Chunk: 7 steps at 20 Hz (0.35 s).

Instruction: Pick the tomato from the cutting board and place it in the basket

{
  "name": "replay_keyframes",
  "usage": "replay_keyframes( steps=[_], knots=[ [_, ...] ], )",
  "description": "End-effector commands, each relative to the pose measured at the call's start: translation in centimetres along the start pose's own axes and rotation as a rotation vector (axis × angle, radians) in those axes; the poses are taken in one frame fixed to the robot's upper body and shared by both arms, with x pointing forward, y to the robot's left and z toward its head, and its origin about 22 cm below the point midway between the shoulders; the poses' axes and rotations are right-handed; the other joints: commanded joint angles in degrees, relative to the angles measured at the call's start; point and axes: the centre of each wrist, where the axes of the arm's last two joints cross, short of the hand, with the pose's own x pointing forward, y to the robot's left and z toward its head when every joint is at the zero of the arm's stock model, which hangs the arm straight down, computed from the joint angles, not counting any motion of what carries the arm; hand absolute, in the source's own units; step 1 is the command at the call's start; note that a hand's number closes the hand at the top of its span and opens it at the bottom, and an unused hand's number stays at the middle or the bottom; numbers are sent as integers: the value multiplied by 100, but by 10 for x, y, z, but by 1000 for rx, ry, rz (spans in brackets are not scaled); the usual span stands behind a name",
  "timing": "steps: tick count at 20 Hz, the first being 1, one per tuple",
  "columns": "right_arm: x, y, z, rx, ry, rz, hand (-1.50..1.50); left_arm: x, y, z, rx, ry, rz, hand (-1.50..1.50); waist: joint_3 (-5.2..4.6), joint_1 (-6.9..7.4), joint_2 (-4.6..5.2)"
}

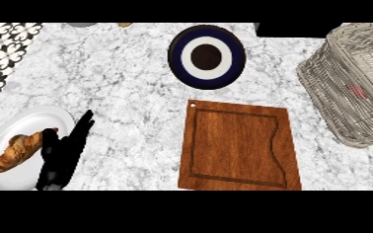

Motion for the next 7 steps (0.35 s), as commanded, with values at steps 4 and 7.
replay_keyframes(
  steps=[4,7],
  knots=[
    [-7,-49,17,-135,84,-99,-150,-24,-2,0,-2,123,5,0,-49,22,95],
    [-23,-75,42,-126,119,-87,-150,-21,2,3,-5,120,19,0,-42,-31,81]
  ],
)
